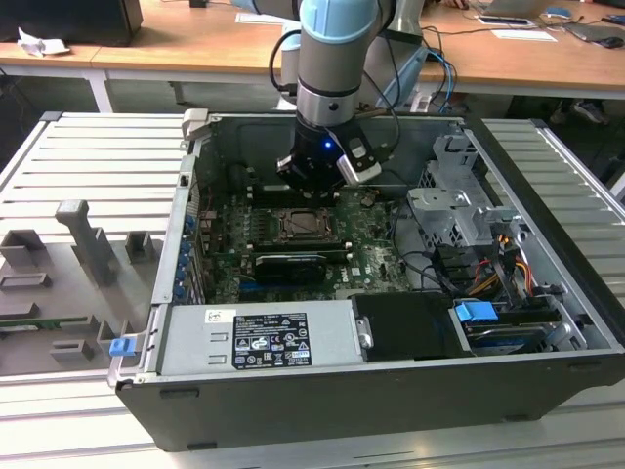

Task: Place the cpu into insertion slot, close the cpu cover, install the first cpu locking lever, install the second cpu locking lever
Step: 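Install the second cpu locking lever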

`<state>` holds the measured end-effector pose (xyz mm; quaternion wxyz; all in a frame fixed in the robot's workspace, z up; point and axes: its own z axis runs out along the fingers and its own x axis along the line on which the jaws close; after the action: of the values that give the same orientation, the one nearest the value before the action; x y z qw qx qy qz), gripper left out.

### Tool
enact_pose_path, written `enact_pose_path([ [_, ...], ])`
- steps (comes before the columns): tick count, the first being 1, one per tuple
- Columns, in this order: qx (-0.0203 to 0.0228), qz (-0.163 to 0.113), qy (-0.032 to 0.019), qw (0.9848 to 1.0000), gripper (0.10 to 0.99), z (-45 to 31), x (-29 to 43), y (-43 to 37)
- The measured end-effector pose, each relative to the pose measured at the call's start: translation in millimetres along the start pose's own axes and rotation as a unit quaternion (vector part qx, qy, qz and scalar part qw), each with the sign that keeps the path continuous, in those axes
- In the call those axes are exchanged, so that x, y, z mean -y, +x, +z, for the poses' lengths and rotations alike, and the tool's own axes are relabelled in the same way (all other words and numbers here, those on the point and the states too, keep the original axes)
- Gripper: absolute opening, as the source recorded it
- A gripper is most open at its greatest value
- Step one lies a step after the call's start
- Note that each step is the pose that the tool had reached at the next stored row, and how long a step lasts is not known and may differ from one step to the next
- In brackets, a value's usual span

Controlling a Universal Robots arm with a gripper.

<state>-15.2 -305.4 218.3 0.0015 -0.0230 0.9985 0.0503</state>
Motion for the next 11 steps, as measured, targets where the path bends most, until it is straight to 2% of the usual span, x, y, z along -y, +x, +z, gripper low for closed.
enact_pose_path([
  [3, 0.0, 0.0, 0.0, 1.0, 0.106, -7.9, -0.8, 0.0],
  [7, 0.0, 0.0, 0.0, 1.0, 0.106, -24.1, -2.4, -0.2],
  [11, -0.0001, 0.0, 0.0, 1.0, 0.106, -26.7, -0.6, -0.1],
])
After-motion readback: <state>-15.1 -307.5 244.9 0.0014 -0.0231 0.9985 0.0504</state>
